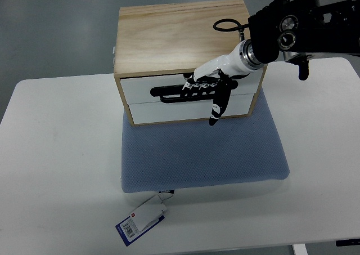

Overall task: Open wood drawer with right hand
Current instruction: 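Pull the upper drawer handle toward the robot with the right hand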

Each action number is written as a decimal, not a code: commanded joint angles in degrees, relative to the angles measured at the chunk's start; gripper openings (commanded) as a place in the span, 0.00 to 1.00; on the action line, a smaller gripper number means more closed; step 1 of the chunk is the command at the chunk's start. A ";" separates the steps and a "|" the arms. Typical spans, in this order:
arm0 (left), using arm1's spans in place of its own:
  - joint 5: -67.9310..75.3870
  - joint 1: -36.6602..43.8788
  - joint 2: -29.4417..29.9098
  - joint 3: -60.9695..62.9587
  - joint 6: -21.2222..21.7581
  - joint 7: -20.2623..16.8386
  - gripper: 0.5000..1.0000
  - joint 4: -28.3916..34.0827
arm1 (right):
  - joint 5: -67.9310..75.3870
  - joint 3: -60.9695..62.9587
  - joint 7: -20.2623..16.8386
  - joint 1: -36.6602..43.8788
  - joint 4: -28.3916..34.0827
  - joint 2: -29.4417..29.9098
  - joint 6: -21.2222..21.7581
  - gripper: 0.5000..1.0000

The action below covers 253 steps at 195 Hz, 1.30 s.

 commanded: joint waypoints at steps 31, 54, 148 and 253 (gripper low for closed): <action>0.00 0.00 0.00 0.00 0.00 0.00 1.00 0.00 | -0.67 -0.01 0.03 0.54 3.10 -1.60 0.74 0.83; 0.00 0.00 0.00 0.00 0.00 0.00 1.00 0.00 | -1.03 -0.01 0.03 0.89 4.77 -2.04 0.92 0.84; 0.00 0.00 0.00 0.00 0.00 0.00 1.00 0.00 | -1.46 -0.63 0.30 1.68 7.93 -3.71 4.17 0.84; 0.00 0.00 0.00 0.00 0.00 0.00 1.00 0.00 | -2.17 -0.63 0.47 3.88 10.74 -5.03 6.54 0.84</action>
